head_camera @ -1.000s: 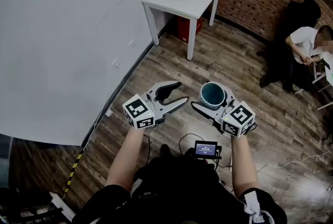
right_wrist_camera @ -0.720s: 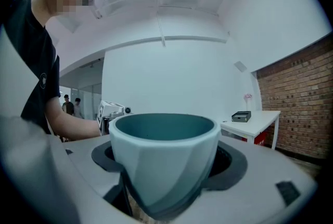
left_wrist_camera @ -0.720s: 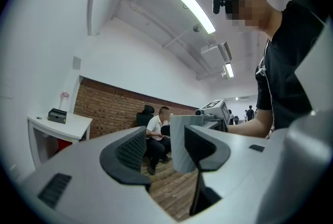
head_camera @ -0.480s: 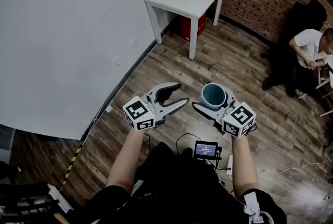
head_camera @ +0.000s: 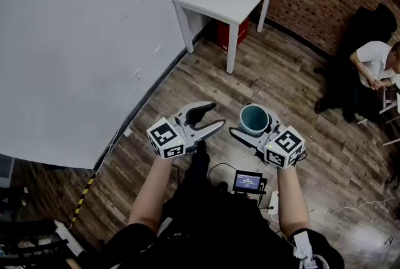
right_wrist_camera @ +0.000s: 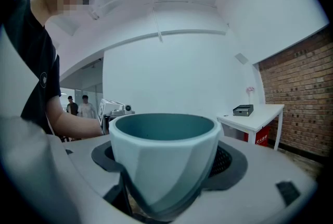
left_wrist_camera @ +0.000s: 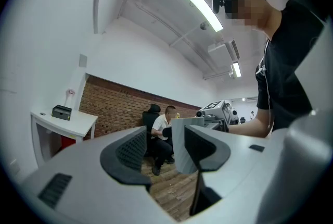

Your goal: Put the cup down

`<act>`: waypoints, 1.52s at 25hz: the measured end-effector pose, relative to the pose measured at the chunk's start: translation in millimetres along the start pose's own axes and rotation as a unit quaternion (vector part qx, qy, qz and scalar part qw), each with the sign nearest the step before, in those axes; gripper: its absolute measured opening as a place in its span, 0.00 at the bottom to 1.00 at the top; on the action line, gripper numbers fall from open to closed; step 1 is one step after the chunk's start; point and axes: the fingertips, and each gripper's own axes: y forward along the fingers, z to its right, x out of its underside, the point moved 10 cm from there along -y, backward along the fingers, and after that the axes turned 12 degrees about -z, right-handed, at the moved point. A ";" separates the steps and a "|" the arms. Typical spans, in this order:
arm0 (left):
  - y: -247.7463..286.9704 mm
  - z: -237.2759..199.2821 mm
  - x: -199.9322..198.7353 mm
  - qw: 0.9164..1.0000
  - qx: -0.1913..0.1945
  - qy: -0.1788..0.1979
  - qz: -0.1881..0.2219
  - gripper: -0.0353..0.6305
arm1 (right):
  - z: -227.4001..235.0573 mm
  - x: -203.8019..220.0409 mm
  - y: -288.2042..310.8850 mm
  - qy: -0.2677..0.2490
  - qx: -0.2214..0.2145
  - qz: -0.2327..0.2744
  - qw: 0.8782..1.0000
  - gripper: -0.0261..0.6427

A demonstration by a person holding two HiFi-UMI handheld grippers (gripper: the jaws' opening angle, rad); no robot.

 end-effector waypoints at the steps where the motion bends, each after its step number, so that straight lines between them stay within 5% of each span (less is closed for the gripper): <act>1: 1.9 -7.8 -0.2 1.000 0.001 -0.001 0.003 0.39 | 4.9 -1.7 4.9 -0.001 -0.001 -0.002 1.000 0.65; 25: 6.4 -295.2 -47.3 0.999 0.043 0.003 0.007 0.39 | 169.7 -114.6 197.9 0.018 0.039 -0.012 0.999 0.65; 38: 13.5 -358.1 -56.6 0.998 0.055 -0.002 0.021 0.39 | 206.7 -139.9 231.4 0.018 0.058 -0.025 0.998 0.65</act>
